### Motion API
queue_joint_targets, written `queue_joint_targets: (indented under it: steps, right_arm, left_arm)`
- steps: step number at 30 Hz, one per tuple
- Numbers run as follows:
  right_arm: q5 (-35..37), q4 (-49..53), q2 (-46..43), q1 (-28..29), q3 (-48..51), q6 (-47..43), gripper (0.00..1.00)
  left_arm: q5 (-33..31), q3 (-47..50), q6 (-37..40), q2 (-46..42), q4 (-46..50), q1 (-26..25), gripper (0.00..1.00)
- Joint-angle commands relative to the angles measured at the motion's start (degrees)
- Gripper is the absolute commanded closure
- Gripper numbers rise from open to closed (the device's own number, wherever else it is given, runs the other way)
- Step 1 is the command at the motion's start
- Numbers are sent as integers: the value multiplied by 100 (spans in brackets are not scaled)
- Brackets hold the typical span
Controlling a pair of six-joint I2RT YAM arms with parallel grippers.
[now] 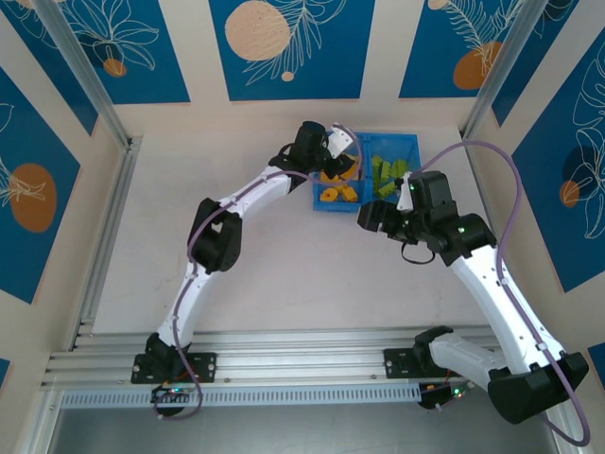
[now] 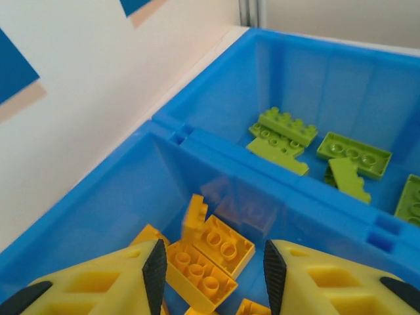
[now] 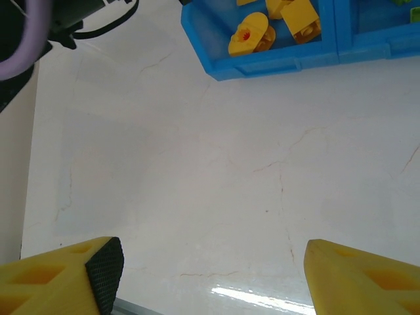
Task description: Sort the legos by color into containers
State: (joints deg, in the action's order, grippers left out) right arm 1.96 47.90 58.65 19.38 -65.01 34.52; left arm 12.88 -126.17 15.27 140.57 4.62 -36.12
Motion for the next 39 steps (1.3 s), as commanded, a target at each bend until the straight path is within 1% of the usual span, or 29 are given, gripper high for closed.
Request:
queue_joint_targets:
  steps: [1,4,7,9,12,14,18,20,23,25,27,29,30,33,34,35,37,38,39]
  right_arm:
    - [210,294,-148,-30,-14,-14,25]
    - [304,195,-183,-53,108,1,23]
    - [481,24,-163,-79,251,4,23]
    - [829,-93,-161,-104,358,-14,19]
    - [1573,-425,-173,-190,618,-117,12]
    - [2018,-769,-199,-306,866,-208,10]
    - [2516,-1902,-215,-661,1598,-598,9]
    - [2589,-2626,-190,-864,2019,-853,9]
    - [2429,-4161,-79,-1109,2756,-1538,9]
    - [2442,-5138,79,-1185,3209,-1923,8]
    - [2300,-5903,341,-1343,3554,-2175,7]
    - [2092,-6564,713,-1515,3758,-2324,6]
    - [1984,-6967,971,-1597,3839,-2421,6]
    - [1782,-8005,1787,-1708,3936,-2615,6]
    - [1671,-8396,2036,-1734,3975,-2630,6]
    - [1580,-8727,2242,-1750,4010,-2595,6]
    - [1452,-8988,2670,-1749,3921,-2641,7]
    - [1479,-9092,2697,-1715,3944,-2677,7]
    - [1408,-8918,2622,-1709,3946,-2692,7]
  left_arm:
    - [256,-194,-398,-275,-205,18,52]
    - [417,510,-631,-943,-526,7,50]
    - [481,1964,-865,-2049,-1304,3,48]
    - [440,3061,-907,-2873,-1726,6,46]
    - [90,4546,-779,-4154,-1945,7,41]
    - [-296,5414,-616,-4968,-1920,7,38]
    - [-1461,6895,-420,-6541,-1593,10,31]
    - [-2025,7547,-426,-7204,-1548,11,27]
    - [-2936,8338,-399,-8027,-1377,46,23]
    - [-3509,8703,-375,-8354,-1196,123,20]
    - [-4008,8982,-397,-8482,-1100,222,17]
    - [-4363,9268,-536,-8485,-1189,369,15]
    - [-4433,9450,-586,-8463,-1353,473,13]
    - [-4375,9891,-797,-8288,-1915,810,2]
    - [-4335,9986,-924,-8194,-2048,956,0]
    - [-4304,10061,-1044,-8107,-2169,1094,0]
    - [-4111,10239,-1212,-7958,-2480,1397,0]
    - [-4027,10312,-1219,-7906,-2622,1519,0]
    - [-3951,10377,-1218,-7835,-2777,1651,0]
